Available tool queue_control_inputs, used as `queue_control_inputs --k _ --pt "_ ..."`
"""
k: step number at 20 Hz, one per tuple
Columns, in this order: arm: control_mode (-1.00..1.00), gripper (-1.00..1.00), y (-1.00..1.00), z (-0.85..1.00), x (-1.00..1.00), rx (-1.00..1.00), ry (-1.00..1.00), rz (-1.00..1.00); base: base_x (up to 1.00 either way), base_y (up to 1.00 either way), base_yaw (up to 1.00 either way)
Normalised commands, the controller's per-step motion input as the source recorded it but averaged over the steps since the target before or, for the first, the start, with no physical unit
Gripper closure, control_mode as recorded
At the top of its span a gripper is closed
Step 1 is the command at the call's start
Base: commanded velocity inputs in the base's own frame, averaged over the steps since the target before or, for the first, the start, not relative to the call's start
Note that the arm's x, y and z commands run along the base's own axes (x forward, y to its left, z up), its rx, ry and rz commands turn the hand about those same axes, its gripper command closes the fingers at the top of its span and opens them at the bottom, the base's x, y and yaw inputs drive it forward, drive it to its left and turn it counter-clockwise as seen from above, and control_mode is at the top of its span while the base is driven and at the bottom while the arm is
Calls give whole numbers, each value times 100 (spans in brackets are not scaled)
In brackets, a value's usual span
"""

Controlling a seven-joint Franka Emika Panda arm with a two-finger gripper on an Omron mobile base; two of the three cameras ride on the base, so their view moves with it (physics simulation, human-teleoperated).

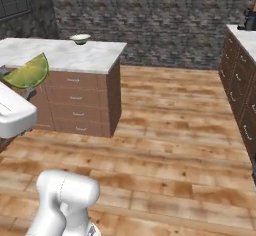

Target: There is a bowl on the dining counter. Grab a lemon wedge from the fridge and place it in the bowl. Then get the liquor bottle and glass cup from the cabinet and place them next to the bowl.

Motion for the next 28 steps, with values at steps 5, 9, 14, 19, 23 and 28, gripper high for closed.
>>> queue_control_inputs --k 5,9,14,19,23,28 --pt "100 100 0 0 0 0 0 0 100 -53 27" --pt "100 100 0 0 0 0 0 0 100 -53 26" --pt "100 100 0 0 0 0 0 0 100 -56 27" --pt "100 100 0 0 0 0 0 0 100 -55 27" --pt "100 100 0 0 0 0 0 0 100 -51 30" --pt "100 100 0 0 0 0 0 0 100 -52 32"
